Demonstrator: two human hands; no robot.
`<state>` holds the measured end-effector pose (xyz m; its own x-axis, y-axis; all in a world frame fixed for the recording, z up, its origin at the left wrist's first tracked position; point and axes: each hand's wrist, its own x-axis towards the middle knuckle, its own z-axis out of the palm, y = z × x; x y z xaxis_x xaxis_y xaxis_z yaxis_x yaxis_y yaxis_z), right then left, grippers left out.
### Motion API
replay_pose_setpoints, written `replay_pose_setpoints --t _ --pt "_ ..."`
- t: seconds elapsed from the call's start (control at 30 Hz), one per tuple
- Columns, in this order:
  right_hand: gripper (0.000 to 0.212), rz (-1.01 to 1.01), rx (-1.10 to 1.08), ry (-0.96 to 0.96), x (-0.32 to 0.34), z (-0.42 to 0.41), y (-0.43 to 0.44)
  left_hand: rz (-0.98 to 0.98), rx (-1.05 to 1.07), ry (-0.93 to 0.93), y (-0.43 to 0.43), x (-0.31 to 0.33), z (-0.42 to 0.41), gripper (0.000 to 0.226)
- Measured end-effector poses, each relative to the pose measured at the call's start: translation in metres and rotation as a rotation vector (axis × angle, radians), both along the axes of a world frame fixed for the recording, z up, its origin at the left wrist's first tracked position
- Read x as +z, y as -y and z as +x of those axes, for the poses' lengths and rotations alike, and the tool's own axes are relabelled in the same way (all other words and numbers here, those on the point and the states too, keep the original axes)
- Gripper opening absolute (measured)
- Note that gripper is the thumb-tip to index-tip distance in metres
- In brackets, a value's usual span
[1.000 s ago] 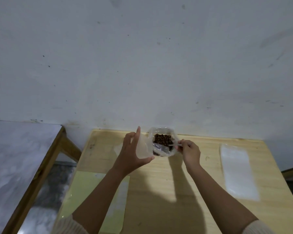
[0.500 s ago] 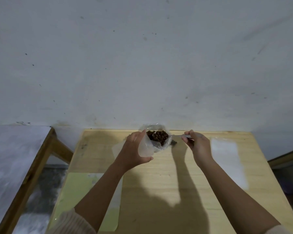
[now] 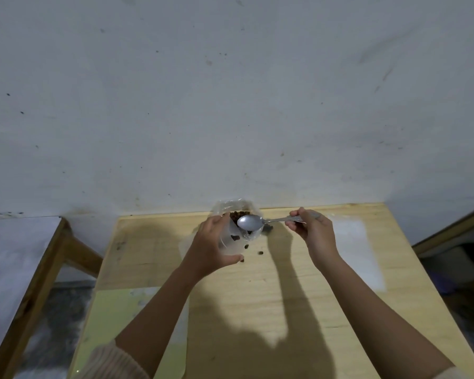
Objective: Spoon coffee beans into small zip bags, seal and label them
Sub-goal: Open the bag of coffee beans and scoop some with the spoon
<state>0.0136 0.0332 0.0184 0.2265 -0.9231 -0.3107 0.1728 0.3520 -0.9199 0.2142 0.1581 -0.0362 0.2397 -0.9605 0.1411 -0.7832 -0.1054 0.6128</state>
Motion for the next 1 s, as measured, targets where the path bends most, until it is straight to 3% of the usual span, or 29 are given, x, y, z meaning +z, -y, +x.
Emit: replay_pose_setpoints --t 0.1,0.33,0.67,1.0 --pt "0.024 -0.041 -0.046 -0.070 -0.007 0.005 0.001 0.025 0.027 -0.009 0.001 0.000 0.004 0.107" --pt "0.022 -0.398 0.144 -0.402 -0.038 0.043 -0.017 0.108 0.086 -0.154 -0.002 -0.009 0.016 0.104" --pt "0.028 0.168 -0.042 -0.130 -0.063 0.059 -0.010 0.096 0.048 -0.279 -0.004 -0.017 0.018 0.098" --pt "0.023 0.194 -0.128 -0.012 -0.032 0.034 0.003 0.088 0.067 -0.240 -0.004 -0.016 0.016 0.096"
